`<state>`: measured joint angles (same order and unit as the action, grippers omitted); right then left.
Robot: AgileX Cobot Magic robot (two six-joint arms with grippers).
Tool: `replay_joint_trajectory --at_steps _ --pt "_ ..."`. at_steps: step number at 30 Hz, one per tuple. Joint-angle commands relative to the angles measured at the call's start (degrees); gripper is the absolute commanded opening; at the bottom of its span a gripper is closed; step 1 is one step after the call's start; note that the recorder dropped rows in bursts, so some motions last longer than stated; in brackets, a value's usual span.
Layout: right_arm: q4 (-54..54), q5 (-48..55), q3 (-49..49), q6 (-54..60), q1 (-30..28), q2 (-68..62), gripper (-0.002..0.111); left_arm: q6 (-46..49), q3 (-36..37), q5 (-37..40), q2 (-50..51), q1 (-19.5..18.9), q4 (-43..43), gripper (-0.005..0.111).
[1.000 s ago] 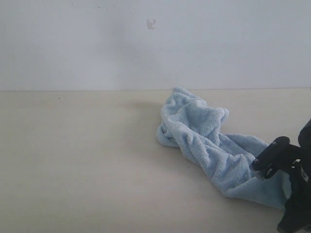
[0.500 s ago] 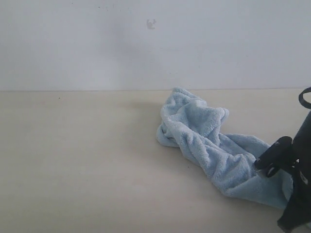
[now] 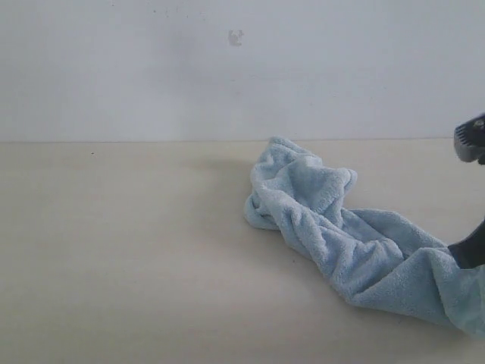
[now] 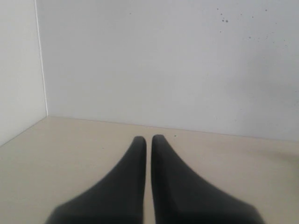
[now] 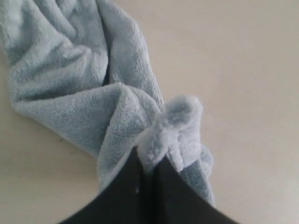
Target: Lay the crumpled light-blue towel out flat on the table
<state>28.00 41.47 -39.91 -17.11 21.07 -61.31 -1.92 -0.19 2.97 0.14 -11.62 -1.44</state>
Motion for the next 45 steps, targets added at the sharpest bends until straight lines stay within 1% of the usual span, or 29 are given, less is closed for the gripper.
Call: replay_joint_trajectory --at_steps 1,6,24,25,28,31,33,35,37,40,42,43,44,45 --pt "-1.33 -1.3 -0.06 1.62 0.15 3.6 0.0 0.29 0.19 0.06 -0.14 0.19 -0.02 0.004" --pt "-4.99 -3.54 -0.06 4.12 0.15 3.48 0.0 0.29 0.19 0.06 -0.14 0.19 -0.02 0.004" --pt "-9.13 -5.46 -0.06 7.22 0.15 4.77 0.0 -0.11 0.19 -0.45 -0.14 0.19 -0.71 0.004" --pt "-9.26 -5.56 -0.06 7.22 0.15 4.77 0.0 -1.5 0.19 -0.93 -0.14 0.19 -2.02 0.004" --pt "-9.37 -5.79 -0.06 7.22 0.15 4.77 0.0 -10.89 0.19 -2.04 -0.14 0.19 -11.95 0.004" --pt "-9.37 -5.79 -0.06 7.22 0.15 4.77 0.0 -13.26 0.19 -2.6 -0.14 0.19 -15.94 0.004" --pt "-9.37 -5.78 -0.06 7.35 0.15 4.77 0.0 -16.69 0.19 -2.97 -0.14 0.19 -19.64 0.004" --pt "-9.37 -5.78 -0.06 7.35 0.15 4.77 0.0 -20.91 0.19 -0.66 -0.14 0.3 -24.96 0.004" --pt "-9.37 -5.78 -0.06 7.35 0.15 4.77 0.0 -22.35 0.19 1.3 -0.14 0.3 -27.56 0.004" --pt "-9.37 -5.78 -0.06 7.35 0.15 4.77 0.0 -21.84 -0.61 5.85 -0.14 0.3 -30.95 0.004" --pt "-9.37 -5.78 -0.06 7.35 0.15 4.77 0.0 -20.54 -2.32 10.52 -0.14 0.4 -34.15 0.004" --pt "-9.37 -5.78 -0.06 7.35 0.15 4.77 0.0 -18.11 -3.42 12.89 -0.14 0.4 -38.11 0.004" --pt "-9.49 -5.78 -0.06 7.35 0.15 4.77 0.0 -12.64 -5.16 16.25 -0.14 0.4 -43.32 0.004" --pt "-9.49 -5.78 -0.06 7.35 0.15 4.77 0.0 -4.56 -7.12 19.79 -0.14 0.4 -49.5 0.004"
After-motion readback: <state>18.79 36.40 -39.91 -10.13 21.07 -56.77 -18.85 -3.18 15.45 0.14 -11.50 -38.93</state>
